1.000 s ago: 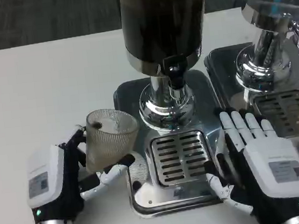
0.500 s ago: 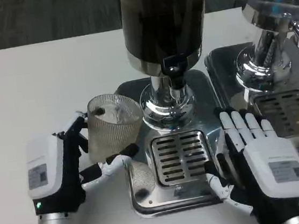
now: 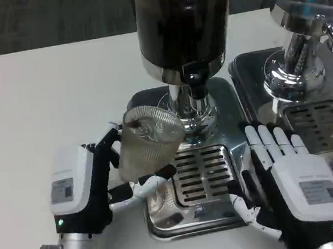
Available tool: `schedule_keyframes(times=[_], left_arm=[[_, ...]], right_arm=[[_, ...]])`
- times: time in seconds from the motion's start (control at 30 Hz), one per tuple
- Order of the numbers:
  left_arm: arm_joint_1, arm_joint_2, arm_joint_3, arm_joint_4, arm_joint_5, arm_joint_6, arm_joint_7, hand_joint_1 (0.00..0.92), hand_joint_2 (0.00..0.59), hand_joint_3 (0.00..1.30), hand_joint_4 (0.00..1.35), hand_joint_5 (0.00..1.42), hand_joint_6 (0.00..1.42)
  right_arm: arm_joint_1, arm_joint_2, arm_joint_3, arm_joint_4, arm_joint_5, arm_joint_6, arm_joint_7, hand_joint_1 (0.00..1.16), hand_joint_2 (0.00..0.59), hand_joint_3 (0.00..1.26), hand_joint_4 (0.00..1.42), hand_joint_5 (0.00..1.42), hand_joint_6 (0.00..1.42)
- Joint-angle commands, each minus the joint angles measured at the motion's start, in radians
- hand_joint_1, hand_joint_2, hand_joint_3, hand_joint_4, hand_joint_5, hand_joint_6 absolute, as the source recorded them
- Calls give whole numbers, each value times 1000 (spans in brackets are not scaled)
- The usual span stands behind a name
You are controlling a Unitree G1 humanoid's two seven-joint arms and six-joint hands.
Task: Grasp the cup under the faucet to collect the drink, then remove the cup.
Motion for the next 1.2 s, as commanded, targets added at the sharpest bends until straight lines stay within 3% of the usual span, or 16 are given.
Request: schedule_keyframes(times=[0.03, 0.43, 0.7, 0.77, 0.97, 1.2], left_arm=[[-66, -26, -30, 41, 16, -9, 6, 431, 92, 533, 671, 927, 1067], [-181, -89, -98, 166, 38, 4, 9, 447, 90, 547, 689, 944, 1083], [-242, -148, -123, 230, 34, 48, -7, 459, 87, 547, 690, 940, 1083], [-255, -159, -157, 246, 69, 79, 27, 475, 82, 547, 690, 938, 1082], [-278, -181, -207, 281, 97, 123, 76, 482, 81, 556, 690, 953, 1082], [-272, -179, -216, 307, 86, 132, 71, 502, 68, 577, 716, 966, 1097]], right_arm=[[10, 8, -5, -6, 4, 6, -12, 313, 457, 0, 0, 0, 2], [40, 13, -10, -36, -6, 20, -11, 313, 457, 0, 0, 0, 2], [52, 11, -10, -51, -7, 19, -1, 312, 454, 0, 0, 0, 2], [53, 8, -12, -54, -5, 18, 2, 311, 452, 0, 0, 0, 2], [53, -3, -15, -62, -5, 13, 12, 309, 446, 0, 0, 0, 2], [51, -2, -19, -65, -2, 17, 13, 307, 442, 0, 0, 0, 2]])
